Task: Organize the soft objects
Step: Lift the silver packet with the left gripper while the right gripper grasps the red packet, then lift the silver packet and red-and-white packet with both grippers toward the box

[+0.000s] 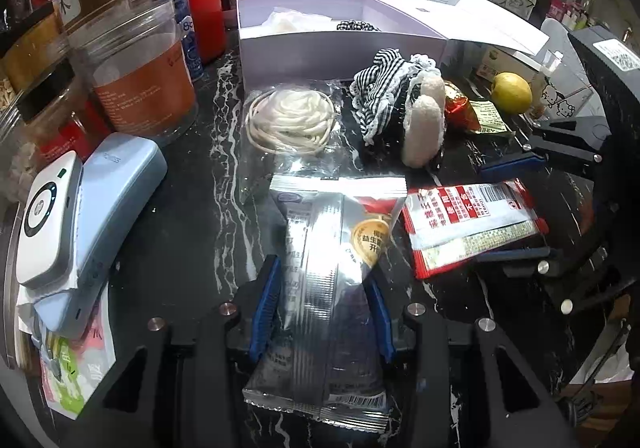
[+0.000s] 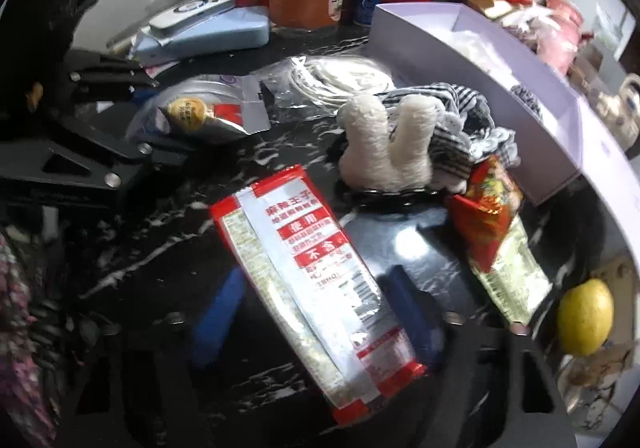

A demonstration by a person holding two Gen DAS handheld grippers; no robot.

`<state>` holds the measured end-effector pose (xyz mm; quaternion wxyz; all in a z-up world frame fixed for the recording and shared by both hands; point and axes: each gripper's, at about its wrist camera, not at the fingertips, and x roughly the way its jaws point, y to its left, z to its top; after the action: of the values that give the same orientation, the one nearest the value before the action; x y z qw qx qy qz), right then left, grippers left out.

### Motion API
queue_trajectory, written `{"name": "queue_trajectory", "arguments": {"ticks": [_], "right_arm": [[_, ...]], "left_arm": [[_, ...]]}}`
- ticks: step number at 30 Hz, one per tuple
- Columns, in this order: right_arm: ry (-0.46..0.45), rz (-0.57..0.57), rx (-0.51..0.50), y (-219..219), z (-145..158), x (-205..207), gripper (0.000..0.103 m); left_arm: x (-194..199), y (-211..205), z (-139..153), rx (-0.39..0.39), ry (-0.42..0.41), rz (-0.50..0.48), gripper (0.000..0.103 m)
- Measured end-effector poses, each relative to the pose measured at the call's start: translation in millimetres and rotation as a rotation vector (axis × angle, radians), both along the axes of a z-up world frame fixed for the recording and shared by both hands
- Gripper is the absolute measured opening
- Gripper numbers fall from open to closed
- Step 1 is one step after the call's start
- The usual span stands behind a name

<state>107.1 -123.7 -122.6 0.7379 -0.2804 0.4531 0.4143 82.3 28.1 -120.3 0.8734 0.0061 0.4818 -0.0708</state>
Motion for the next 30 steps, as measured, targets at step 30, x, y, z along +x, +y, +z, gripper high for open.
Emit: {"name": "queue_trajectory", "arguments": {"ticks": [30], "right_arm": [[-0.002,-0.389,0.115,-51,10,-52,0.051]], "left_arm": [[-28,-16,1,-0.052,-0.015,-0.064,0.034]]}}
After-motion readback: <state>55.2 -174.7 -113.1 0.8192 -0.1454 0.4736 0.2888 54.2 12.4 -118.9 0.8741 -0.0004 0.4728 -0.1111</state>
